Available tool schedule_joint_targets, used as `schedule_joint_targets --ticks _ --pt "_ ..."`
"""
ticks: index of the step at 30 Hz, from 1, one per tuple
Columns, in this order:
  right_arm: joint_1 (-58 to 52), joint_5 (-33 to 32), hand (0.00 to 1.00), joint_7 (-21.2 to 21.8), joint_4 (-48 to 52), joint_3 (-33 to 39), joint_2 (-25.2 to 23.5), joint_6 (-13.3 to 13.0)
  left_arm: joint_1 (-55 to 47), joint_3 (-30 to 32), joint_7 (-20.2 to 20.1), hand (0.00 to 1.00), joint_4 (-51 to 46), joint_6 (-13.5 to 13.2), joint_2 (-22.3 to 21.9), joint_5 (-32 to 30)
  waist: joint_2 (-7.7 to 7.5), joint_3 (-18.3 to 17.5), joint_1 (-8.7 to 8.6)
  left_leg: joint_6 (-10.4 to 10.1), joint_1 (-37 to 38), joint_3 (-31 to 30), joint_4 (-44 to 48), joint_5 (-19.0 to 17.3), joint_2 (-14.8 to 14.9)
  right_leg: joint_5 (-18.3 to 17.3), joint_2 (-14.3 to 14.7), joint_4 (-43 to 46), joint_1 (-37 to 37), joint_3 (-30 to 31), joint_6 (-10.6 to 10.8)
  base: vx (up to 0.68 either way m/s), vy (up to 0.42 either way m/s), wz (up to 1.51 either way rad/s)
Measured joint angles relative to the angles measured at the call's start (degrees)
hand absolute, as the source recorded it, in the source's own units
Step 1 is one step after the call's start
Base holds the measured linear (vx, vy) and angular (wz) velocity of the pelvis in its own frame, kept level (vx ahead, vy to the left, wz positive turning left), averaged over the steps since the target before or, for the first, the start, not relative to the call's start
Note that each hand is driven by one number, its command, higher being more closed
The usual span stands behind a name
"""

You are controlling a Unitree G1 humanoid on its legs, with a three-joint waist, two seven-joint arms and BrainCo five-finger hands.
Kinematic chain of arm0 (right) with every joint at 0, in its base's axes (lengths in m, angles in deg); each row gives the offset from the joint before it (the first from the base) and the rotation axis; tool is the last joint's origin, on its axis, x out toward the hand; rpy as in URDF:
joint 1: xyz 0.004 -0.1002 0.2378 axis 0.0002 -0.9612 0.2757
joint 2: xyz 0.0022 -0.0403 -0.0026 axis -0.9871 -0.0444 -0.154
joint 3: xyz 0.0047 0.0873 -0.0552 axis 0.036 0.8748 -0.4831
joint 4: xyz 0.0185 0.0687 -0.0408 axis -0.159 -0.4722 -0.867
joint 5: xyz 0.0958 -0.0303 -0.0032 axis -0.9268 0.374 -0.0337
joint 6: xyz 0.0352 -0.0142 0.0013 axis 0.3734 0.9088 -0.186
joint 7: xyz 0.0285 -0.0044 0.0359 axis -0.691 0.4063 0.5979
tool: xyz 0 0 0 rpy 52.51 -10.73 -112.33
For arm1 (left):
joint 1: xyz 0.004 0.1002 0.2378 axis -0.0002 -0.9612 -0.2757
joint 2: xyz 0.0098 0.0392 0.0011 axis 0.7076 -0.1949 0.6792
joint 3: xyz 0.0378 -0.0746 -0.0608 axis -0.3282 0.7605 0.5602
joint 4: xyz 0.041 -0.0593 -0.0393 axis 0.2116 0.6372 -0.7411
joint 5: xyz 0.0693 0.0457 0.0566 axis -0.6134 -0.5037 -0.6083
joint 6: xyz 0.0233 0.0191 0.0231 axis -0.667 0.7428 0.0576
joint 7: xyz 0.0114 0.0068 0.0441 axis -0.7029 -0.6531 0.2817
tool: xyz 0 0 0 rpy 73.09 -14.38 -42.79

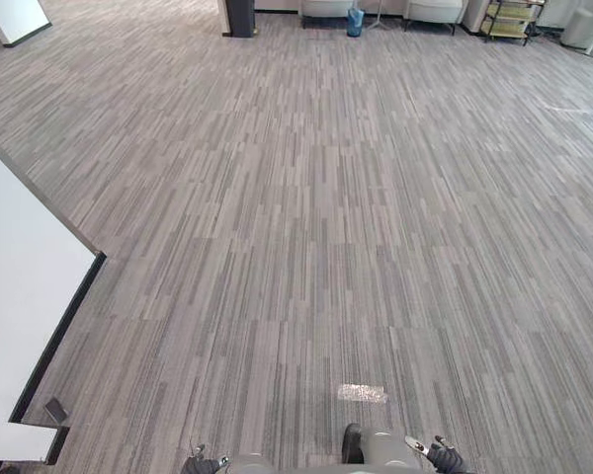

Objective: Organize washtable

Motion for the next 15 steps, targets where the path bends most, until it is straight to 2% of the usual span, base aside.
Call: schedule_joint_targets --ticks 2,3,5,7,9,10,11,15 --pt "0.39 -0.03 0.0 -0.01 -0.84 -0.79 0.21 -0.2 0.35 -0.23 0.18 0.0 -0.33 -0.01 0.33 0.49 -0.06 0.02 0.0 -0.04 -1.87 -3.49 3.93 1.76 0.35 -1.43 0.37 0.01 1.33 -2.42 -0.92 0.19 -0.238 0.58" --pt "0.44 -0.09 0.0 -0.02 -1.68 -1.03 0.34 -0.3 0.71 -0.42 0.62 0.0 -0.94 -0.02 0.32 0.81 -0.33 -0.02 0.23 0.96 -4.16 -5.59 7.26 3.05 0.41 -1.54 0.31 -0.45 2.58 -3.76 -1.79 0.18 -0.236 0.57" --pt "0.58 -0.12 0.0 -0.03 -2.36 -1.2 0.48 -0.36 0.88 -1.58 1.29 0.0 -1.01 -0.06 0.55 1.41 -0.76 0.23 0.14 0.89 -5.31 -5.65 9.15 5.32 0.51 -1.26 0.09 -3.07 5.49 -5.43 -2.55 0.12 -0.146 0.52" --pt "1.05 -0.15 0.0 -0.01 -3.29 -2.65 1.24 -0.42 1.05 -2.98 1.48 0.0 -1.12 -0.39 0.59 1.85 -0.42 0.33 0.26 0.53 -5.71 -4.77 7.51 5.13 -0.35 -0.2 -0.14 -6.11 7.77 -6.32 -2.71 0.08 -0.061 0.36" --pt "1.85 -0.31 0.0 -0.02 -4.06 -3.22 1.68 -0.57 1.09 -5.23 1.39 0.0 -1.44 -0.8 1.06 2.66 -0.12 0.47 0.08 0.48 -6.98 -2.84 3.22 5.19 -2.17 1.35 -0.49 -9.11 8.96 -7.21 -2.25 0.02 0.023 0.17" --pt "2.04 -0.65 0.0 -0.05 -4.36 -3.27 1.86 -0.62 1.0 -6.82 1.1 0.0 -2.18 -1.09 1.44 3.21 0.05 0.54 0.03 0.52 -7.55 -2.05 -1.69 6.17 -3.49 2.6 -0.57 -10.98 9.35 -7.45 -1.68 -0.01 0.09 -0.04" --pt "2.22 -0.84 0.0 -0.17 -4.95 -3.57 2.11 -0.67 0.76 -7.64 0.88 0.0 -2.63 -1.68 1.68 4.25 -0.1 0.39 0.54 2.3 -6.93 -1.92 -3.58 9.19 -4.66 3.82 -0.62 -12.71 9.5 -6.42 -0.81 -0.01 0.102 -0.09" --pt "2.83 -1.25 0.0 -0.81 -5.12 -3.97 1.95 -0.75 0.77 -9.47 0.58 0.0 -2.52 -2.46 2.82 5.21 -0.53 0.97 0.18 3.68 -6.32 -0.51 -6.33 10.29 -6.83 8.79 -0.98 -20.32 11.56 -5.04 1.16 -0.01 0.134 -0.15"
